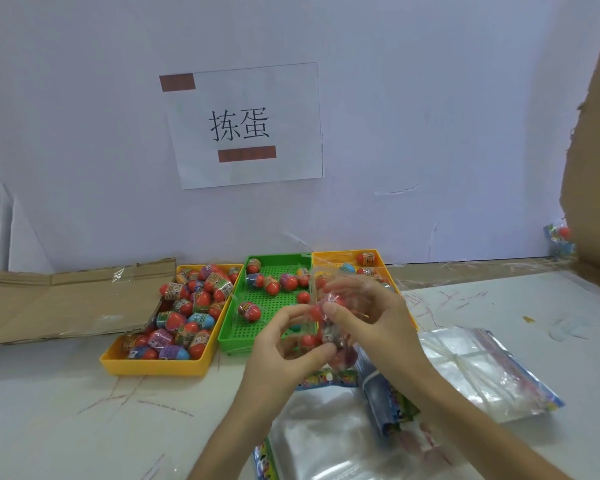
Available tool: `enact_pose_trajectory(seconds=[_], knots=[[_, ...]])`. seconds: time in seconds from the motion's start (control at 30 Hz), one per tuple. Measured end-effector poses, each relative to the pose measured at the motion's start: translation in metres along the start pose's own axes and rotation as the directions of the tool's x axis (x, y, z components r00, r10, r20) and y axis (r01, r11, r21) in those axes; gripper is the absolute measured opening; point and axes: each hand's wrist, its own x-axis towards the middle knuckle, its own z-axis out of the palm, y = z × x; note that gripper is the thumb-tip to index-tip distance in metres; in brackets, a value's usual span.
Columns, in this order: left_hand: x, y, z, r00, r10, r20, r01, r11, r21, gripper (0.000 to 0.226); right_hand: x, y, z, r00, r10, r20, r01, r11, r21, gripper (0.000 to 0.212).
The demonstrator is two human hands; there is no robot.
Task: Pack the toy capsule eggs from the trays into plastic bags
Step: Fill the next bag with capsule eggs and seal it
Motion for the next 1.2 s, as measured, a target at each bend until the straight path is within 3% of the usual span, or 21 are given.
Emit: enact_pose_trajectory(seconds=[0.17, 0.3, 0.43, 0.57, 0.63, 0.9, 1.2], knots=[[0.002, 0.001, -0.002, 0.997, -0.075, -0.027, 0.075, 0.997, 0.000, 0.054, 0.001, 0.000, -0.002, 0.998, 0.020, -0.055, -0.018, 0.999, 0.044, 0.027], [-0.002, 0.002, 0.002, 0.992, -0.046, 0.115, 0.045, 0.999, 0.013, 0.037, -0.001, -0.001, 0.000, 1.000, 0.010, 0.005, -0.010, 1.000, 0.016, 0.017], [-0.001, -0.003, 0.005, 0.997, -0.034, 0.065, 0.030, 0.997, 0.066, 0.035, -0.005, -0.005, 0.005, 0.996, -0.032, 0.083, 0.033, 0.999, -0.011, 0.018], [-0.001, 0.000, 0.003, 1.000, 0.005, 0.017, -0.007, 0.996, 0.085, 0.029, -0.009, -0.004, 0.007, 0.981, -0.022, 0.194, 0.034, 0.998, -0.059, 0.037], [-0.002, 0.002, 0.001, 0.999, 0.014, 0.029, -0.017, 0.996, 0.087, 0.027, -0.011, -0.002, 0.007, 0.984, -0.005, 0.180, 0.020, 0.997, -0.079, 0.045], [0.001, 0.003, 0.000, 0.998, 0.051, -0.032, -0.048, 0.995, 0.090, 0.017, -0.010, -0.004, 0.008, 0.991, -0.044, 0.125, 0.054, 0.996, -0.074, 0.012], [0.002, 0.000, -0.005, 0.996, 0.086, -0.033, -0.080, 0.982, 0.169, 0.026, -0.008, -0.001, 0.006, 0.995, -0.038, 0.087, 0.052, 0.987, -0.155, 0.011]])
